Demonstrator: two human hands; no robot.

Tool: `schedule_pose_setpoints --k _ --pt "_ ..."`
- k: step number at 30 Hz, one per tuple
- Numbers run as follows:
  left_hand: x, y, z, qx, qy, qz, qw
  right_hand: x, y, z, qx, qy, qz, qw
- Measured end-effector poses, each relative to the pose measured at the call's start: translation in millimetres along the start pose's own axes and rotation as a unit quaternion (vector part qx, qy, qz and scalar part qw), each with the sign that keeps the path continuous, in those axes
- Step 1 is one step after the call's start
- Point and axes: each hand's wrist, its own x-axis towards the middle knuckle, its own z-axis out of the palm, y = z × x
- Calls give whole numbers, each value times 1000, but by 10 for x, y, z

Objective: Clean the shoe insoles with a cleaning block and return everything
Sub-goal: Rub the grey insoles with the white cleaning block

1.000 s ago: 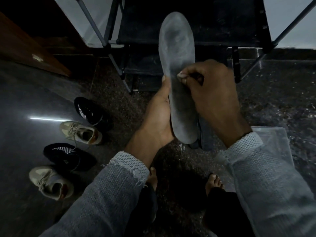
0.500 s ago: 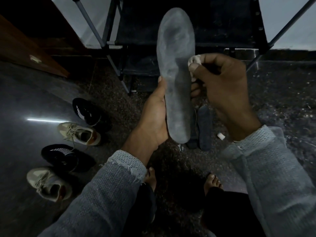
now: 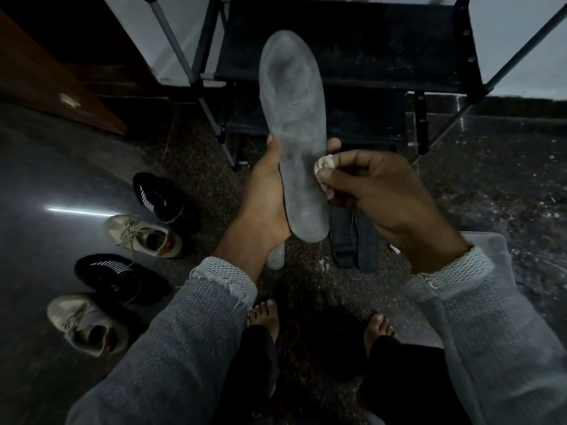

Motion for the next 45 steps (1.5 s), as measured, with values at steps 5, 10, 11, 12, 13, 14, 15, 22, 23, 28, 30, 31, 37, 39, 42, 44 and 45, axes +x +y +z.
schedule_pose_setpoints --k 5,10,11,12,13,14,15,22,23,28,30,31,37,39,42,44,45 --pt "28 28 -1 31 26 7 999 43 47 -21 8 36 -8 999" --pt "64 -18 -94 94 101 39 990 87 113 -51 10 53 -5 999" --pt "58 -34 -112 103 109 49 987 98 129 -55 10 56 -6 998" --pt "56 -45 -125 116 119 59 984 113 146 -57 10 59 -7 998" --pt "60 -56 -148 134 131 69 980 130 164 -60 11 62 -7 998" --pt "77 -69 -158 151 138 76 976 149 181 -62 16 66 -5 998" --pt "89 -82 -181 169 141 82 972 173 202 -67 21 69 -2 997" --pt "243 -212 -379 228 145 101 957 377 470 -73 39 91 23 995" --pt "285 -253 -427 232 146 96 957 407 555 -70 39 95 34 994" --pt "552 -528 -708 231 158 14 960 561 1087 -50 25 115 83 990" --pt "658 -659 -823 235 154 -7 960 645 1273 -36 25 119 97 988" --pt "716 -723 -879 236 153 -12 960 693 1358 -27 28 123 103 987" --pt "1105 -1074 -1267 285 177 -39 941 952 1959 -30 25 145 141 979" --pt "1235 -1200 -1438 294 194 -48 934 1019 2210 -78 5 157 163 974" --pt "1394 -1379 -1748 323 194 -79 923 1105 2578 -154 -26 169 189 967" --pt "1450 -1492 -1933 338 184 -94 918 1157 2796 -201 -45 177 202 962" --pt "1474 -1540 -2009 346 181 -90 916 1192 2897 -220 -50 181 208 960"
